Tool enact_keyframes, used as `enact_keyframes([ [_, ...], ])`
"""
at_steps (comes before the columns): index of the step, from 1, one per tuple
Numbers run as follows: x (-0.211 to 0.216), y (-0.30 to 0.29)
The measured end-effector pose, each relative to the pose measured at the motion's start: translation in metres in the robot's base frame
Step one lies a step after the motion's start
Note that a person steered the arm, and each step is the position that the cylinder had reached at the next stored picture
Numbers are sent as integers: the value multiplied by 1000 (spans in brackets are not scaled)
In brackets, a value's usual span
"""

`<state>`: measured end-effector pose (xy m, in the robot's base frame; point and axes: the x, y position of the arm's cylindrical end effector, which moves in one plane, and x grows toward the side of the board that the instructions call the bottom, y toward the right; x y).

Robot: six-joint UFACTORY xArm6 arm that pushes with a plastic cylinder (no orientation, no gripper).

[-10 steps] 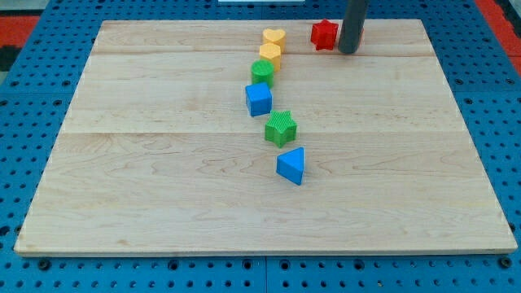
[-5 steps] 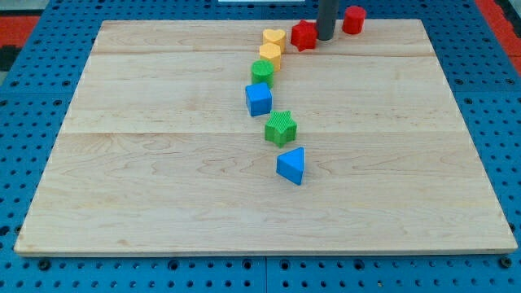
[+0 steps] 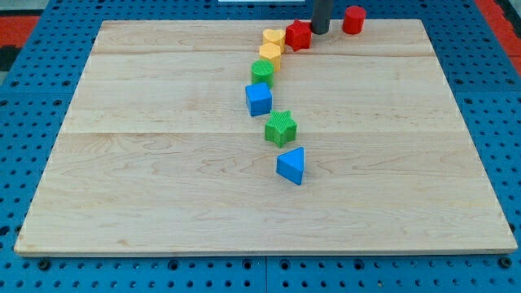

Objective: Place the red star at the top center

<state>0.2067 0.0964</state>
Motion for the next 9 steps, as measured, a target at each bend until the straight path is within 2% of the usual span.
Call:
enact_keyframes([
  [1, -3, 2],
  [3, 47, 17],
  [4, 38, -20],
  [5, 15, -23],
  [9, -15, -3],
])
